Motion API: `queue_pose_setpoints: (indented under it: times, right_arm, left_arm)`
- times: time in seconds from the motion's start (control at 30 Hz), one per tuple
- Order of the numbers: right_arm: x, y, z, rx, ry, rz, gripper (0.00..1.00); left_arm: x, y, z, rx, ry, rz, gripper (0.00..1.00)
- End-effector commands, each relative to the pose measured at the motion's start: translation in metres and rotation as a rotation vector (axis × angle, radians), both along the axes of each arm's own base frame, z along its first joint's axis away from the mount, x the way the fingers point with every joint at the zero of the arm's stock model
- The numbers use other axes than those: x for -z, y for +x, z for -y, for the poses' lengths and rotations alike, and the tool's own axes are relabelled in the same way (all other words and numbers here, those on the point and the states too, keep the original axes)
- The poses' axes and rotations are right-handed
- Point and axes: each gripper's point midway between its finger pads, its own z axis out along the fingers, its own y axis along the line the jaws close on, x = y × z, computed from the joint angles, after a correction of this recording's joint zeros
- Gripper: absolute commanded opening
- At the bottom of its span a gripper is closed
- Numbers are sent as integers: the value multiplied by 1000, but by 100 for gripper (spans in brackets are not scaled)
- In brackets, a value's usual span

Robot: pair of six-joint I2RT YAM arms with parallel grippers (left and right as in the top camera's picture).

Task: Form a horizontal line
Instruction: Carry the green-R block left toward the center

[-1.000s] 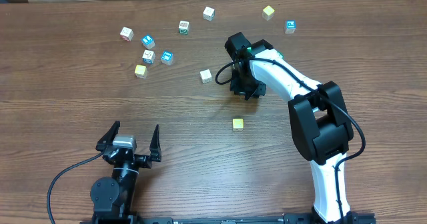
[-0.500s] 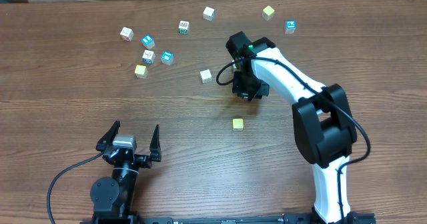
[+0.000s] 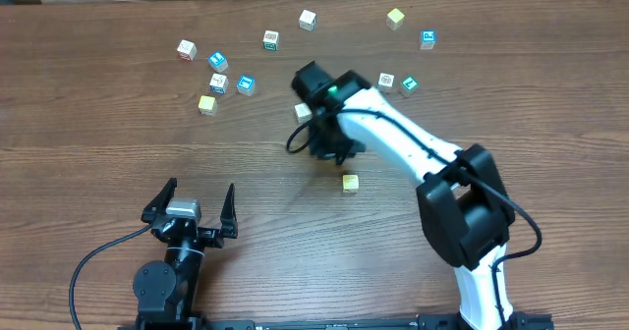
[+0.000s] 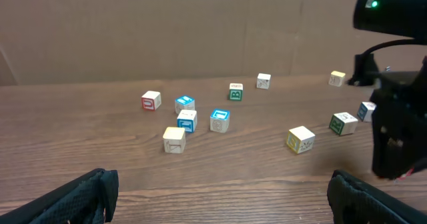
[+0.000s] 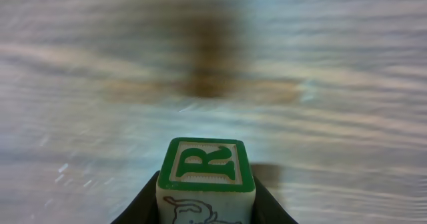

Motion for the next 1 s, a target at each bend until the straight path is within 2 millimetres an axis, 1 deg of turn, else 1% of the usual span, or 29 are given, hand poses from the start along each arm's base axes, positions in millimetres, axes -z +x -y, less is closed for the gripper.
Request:
queue_pose_setpoints:
  times: [0.0, 0.17, 0.23, 0.33, 0.47, 0.67, 0.77, 0.97]
  right_arm:
    - [-17, -7, -24, 1, 60, 24, 23]
    - [-15, -31, -44, -49, 51, 7, 23]
    - [-13, -38, -48, -67, 45, 0, 23]
    - [-8, -50, -52, -89, 32, -16, 23]
    - [2, -61, -49, -73, 11, -39, 23]
    - [18, -68, -42, -55, -7, -57, 23]
    - [22, -69, -41, -56, -8, -57, 23]
    - [23, -67, -43, -56, -2, -51, 23]
  left_arm:
    - [0, 0, -2, -9, 22, 6, 100]
    - [0, 0, -2, -9, 23, 6, 99]
    - [0, 0, -2, -9, 22, 6, 99]
    - [0, 0, -2, -9, 23, 6, 99]
    - [0, 0, -2, -9, 23, 6, 100]
    - [0, 0, -2, -9, 23, 6, 99]
    - [0, 0, -2, -9, 23, 6, 100]
    - [0, 0, -2, -9, 23, 6, 100]
